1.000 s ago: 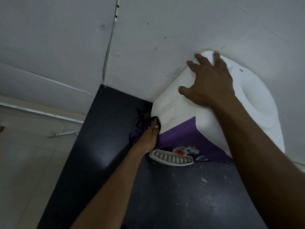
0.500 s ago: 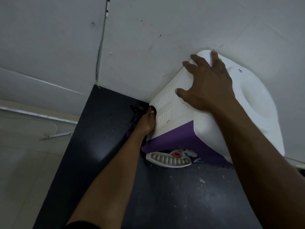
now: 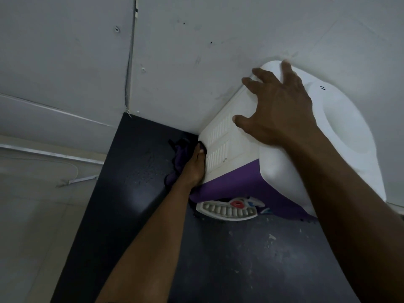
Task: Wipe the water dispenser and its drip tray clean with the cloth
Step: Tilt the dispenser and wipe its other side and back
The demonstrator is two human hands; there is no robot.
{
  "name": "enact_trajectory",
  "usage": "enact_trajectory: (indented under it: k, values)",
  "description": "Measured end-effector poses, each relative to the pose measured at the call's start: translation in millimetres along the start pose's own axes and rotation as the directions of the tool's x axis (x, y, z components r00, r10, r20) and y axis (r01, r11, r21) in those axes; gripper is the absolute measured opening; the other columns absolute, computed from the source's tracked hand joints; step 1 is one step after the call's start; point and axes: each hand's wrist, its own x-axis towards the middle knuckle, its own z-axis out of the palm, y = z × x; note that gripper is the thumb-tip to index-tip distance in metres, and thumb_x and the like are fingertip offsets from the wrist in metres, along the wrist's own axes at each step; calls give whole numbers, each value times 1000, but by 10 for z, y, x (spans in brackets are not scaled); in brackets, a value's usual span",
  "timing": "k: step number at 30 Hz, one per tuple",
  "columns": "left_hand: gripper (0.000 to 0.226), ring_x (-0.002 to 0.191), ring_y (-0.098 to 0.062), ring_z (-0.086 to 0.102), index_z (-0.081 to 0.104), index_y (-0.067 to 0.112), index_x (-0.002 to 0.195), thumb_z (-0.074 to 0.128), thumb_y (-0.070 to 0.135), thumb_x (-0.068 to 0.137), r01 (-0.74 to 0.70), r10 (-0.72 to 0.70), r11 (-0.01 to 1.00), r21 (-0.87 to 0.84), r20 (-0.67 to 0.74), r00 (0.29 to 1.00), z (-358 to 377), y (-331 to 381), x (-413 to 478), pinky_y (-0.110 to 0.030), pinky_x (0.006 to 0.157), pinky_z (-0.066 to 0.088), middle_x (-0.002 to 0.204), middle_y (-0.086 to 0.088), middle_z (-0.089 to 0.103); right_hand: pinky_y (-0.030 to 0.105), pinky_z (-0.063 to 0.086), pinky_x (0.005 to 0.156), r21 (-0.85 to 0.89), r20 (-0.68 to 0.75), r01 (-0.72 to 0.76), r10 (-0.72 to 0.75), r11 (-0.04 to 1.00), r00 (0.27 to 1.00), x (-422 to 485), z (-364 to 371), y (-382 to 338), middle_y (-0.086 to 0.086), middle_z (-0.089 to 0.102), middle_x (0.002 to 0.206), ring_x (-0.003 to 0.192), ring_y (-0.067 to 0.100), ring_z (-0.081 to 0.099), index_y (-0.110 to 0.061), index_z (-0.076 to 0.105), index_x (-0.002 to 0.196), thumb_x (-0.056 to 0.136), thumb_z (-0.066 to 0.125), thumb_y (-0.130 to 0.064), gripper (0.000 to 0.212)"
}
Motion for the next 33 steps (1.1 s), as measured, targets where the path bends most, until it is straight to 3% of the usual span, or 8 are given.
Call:
enact_trajectory:
  k: [5, 14, 21, 26, 29, 33]
  values:
    - [57, 153, -14, 17, 3, 32, 161, 18, 49, 109, 12, -11, 997, -71, 18, 1000, 83, -304, -455, -45, 127, 13, 169, 8, 12, 49, 6, 127, -1, 5, 2, -2, 1000, 1000, -10, -11, -13, -5, 22, 171, 159, 36, -2, -29, 34, 160, 89, 68, -57, 83]
    - [53, 152, -8, 16, 6, 33, 161, 23, 40, 111, -84, 88, 991, -104, 39, 995, 111, -156, -537, -36, 127, 11, 168, 12, 11, 50, 7, 127, 14, -6, 2, -2, 1000, 1000, -19, -4, 1, -6, 23, 170, 159, 36, -2, -29, 36, 159, 88, 69, -55, 83]
    - [58, 156, -17, 7, -1, 22, 162, 16, 44, 110, 28, -27, 994, -103, 11, 1000, 115, 38, -252, -44, 128, 7, 170, 1, 2, 50, 6, 127, 9, -3, 2, -2, 1000, 1000, -5, -1, 7, -6, 23, 170, 159, 36, -2, -29, 35, 160, 89, 69, -56, 83]
    - [55, 155, -16, 13, 4, 31, 162, 23, 42, 111, -60, 62, 992, -108, 15, 998, 166, 128, -389, -45, 127, 12, 169, 5, 10, 50, 5, 127, -2, -4, 2, -2, 1000, 1000, 6, 12, 4, -6, 23, 170, 159, 37, -2, -29, 35, 160, 88, 69, -56, 84]
    - [53, 152, -14, 20, 11, 35, 161, 26, 42, 110, -98, 99, 987, -128, 4, 995, 165, 137, -562, -42, 127, 16, 168, 7, 17, 48, 4, 127, -3, -4, -2, 2, 1000, 1000, 2, 4, 5, -5, 22, 171, 159, 37, -2, -29, 34, 160, 88, 68, -56, 84]
    - [51, 149, -6, 25, 16, 39, 159, 28, 45, 109, -103, 105, 989, -110, 7, 994, 184, -32, -841, -27, 122, 19, 164, 14, 23, 47, 1, 128, -8, -1, 5, -5, 1000, 1000, -10, 13, 1, -4, 21, 171, 159, 37, -3, -28, 33, 160, 89, 66, -56, 83]
